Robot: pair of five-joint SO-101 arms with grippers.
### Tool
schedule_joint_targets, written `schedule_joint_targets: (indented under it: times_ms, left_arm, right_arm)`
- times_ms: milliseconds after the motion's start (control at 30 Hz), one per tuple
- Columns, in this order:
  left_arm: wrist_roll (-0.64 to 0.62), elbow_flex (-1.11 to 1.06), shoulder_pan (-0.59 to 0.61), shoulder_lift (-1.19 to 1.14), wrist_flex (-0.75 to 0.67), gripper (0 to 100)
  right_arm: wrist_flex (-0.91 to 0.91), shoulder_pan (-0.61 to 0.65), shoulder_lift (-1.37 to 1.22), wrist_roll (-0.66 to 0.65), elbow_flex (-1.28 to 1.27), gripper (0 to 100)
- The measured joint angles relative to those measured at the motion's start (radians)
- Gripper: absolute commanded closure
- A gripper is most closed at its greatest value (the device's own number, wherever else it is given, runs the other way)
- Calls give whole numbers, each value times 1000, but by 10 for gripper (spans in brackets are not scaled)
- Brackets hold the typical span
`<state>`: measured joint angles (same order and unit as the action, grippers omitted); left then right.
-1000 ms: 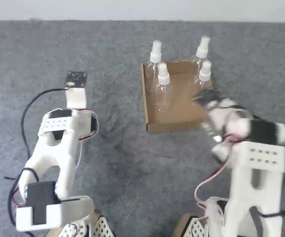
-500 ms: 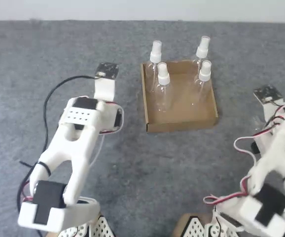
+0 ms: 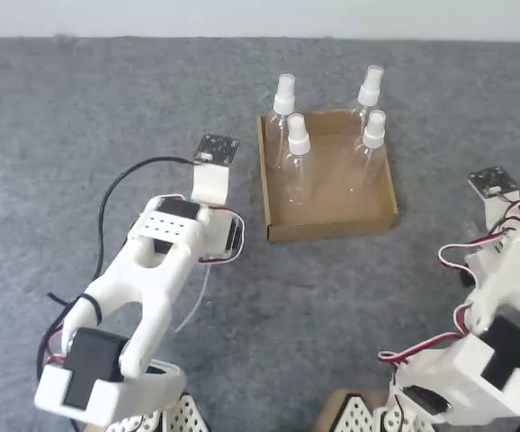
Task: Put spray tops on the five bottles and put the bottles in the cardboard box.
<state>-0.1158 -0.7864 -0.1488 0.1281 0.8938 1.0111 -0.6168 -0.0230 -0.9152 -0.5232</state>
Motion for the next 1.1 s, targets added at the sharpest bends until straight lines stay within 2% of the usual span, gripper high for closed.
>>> schedule_joint_targets:
  times_ms: [133,467,633,700,833,933,1100]
  left_arm:
    - [0,-12,0,0,-15,863]
    - [9,-8,31,-2,-26,863]
    - [29,63,21,-123,-61,863]
    - [29,94,21,-175,-61,884]
    - [29,135,21,-215,-61,987]
    - [29,135,21,-216,-61,991]
    - [35,153,21,-216,-25,991]
  right_arm:
    - [14,0,0,0,0,762]
    - [18,0,0,0,11,760]
    - [18,0,0,0,63,760]
    - [18,0,0,0,71,760]
    - [18,0,0,0,80,760]
    - [18,0,0,0,81,757]
    - [25,0,0,0,81,694]
